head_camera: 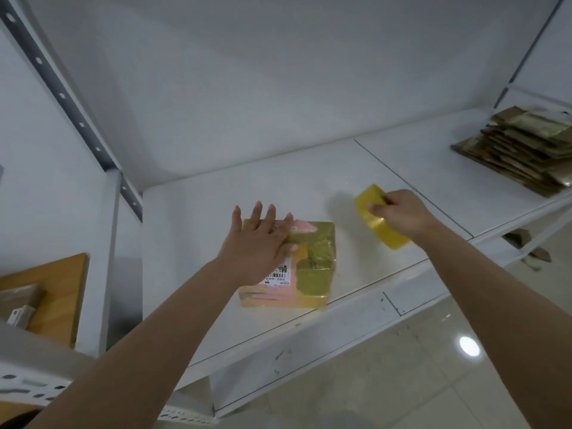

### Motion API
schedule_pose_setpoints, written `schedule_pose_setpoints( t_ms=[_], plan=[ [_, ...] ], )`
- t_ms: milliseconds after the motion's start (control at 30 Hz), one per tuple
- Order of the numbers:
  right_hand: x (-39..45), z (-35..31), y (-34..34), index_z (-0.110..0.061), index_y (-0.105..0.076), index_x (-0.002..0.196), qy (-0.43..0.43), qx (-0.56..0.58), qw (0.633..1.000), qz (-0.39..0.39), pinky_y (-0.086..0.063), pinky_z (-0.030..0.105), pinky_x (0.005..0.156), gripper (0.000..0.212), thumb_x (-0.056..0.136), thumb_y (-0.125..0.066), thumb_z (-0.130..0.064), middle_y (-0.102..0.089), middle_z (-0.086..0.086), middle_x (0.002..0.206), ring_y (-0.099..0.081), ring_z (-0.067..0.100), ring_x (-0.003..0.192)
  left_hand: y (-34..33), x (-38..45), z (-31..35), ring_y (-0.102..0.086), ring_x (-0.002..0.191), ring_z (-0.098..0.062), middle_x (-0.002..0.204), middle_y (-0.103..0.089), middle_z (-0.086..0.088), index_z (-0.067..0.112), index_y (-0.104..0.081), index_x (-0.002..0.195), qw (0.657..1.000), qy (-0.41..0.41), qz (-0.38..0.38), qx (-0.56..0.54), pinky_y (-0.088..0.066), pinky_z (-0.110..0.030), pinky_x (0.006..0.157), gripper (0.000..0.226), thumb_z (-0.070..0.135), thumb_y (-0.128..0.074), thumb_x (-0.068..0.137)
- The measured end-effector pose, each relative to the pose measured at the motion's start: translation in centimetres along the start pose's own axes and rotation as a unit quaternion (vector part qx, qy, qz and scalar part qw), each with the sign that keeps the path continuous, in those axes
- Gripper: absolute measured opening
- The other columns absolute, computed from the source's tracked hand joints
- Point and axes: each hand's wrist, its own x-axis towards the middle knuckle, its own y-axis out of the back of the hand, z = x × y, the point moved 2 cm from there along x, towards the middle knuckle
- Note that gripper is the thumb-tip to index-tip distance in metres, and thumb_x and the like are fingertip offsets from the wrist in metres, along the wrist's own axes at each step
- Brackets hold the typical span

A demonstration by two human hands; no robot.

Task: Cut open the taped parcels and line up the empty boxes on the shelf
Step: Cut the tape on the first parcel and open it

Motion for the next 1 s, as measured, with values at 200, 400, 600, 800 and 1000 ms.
schedule_pose_setpoints(
  t_ms=[200, 400, 600, 800, 1000],
  plan=[
    [-4.9, -8.6, 5.4, -0.009, -0.072, 0.090, 0.095, 0.186, 0.971, -0.115, -0.048, 0.032, 0.076, 0.035, 0.070, -0.074, -0.038, -0.072, 0.007, 0.081, -0.067, 0.023, 0.077, 1.2, 0.7, 1.4, -0.011, 0.150, -0.018, 0.160, -0.026, -0.004, 0.021, -0.025, 0.153, 0.907, 0.006, 0.009, -0.422, -0.004, -0.036, 0.121, 0.091, 0.065, -0.048, 0.078],
    [-7.0, -12.1, 1.9, -0.009, -0.073, 0.097, 0.120, 0.075, 0.970, -0.200, -0.055, 0.043, 0.091, 0.046, 0.081, -0.066, -0.051, -0.075, 0.009, 0.092, -0.071, 0.028, 0.090, 0.9, -1.2, 0.9, -0.057, 0.124, -0.020, 0.133, -0.062, 0.001, 0.036, -0.043, 0.144, 0.722, -0.025, 0.068, -0.689, -0.043, -0.048, 0.107, 0.105, 0.098, -0.037, 0.061],
    [-6.8, -13.3, 0.5, -0.014, -0.072, 0.103, 0.139, 0.011, 0.951, -0.275, -0.056, 0.036, 0.088, 0.076, 0.059, -0.054, -0.073, -0.076, 0.003, 0.095, -0.072, 0.021, 0.090, 1.5, -1.1, 1.1, -0.073, 0.082, -0.015, 0.087, -0.076, -0.001, 0.023, -0.071, 0.111, 0.604, 0.113, 0.166, -0.771, -0.056, -0.025, 0.070, 0.052, 0.051, -0.028, 0.103],
    [-5.6, -11.6, 1.7, -0.012, -0.070, 0.106, 0.143, 0.113, 0.926, -0.330, -0.056, 0.029, 0.081, 0.042, 0.075, -0.076, -0.041, -0.075, 0.007, 0.101, -0.071, 0.025, 0.097, 0.5, -0.9, 0.3, -0.067, 0.109, -0.021, 0.116, -0.071, -0.004, 0.021, -0.063, 0.128, 0.589, 0.122, 0.229, -0.766, -0.052, -0.045, 0.097, 0.043, 0.040, -0.032, 0.106],
    [-5.6, -12.7, 2.1, -0.012, -0.074, 0.094, 0.142, 0.023, 0.942, -0.302, -0.055, 0.036, 0.079, 0.059, 0.062, -0.064, -0.060, -0.076, 0.008, 0.090, -0.073, 0.028, 0.088, 0.7, -1.4, 0.4, -0.061, 0.116, -0.005, 0.130, -0.063, 0.003, 0.019, -0.054, 0.136, 0.590, 0.120, 0.266, -0.753, -0.046, -0.036, 0.106, 0.041, 0.037, -0.033, 0.105]
  ],
)
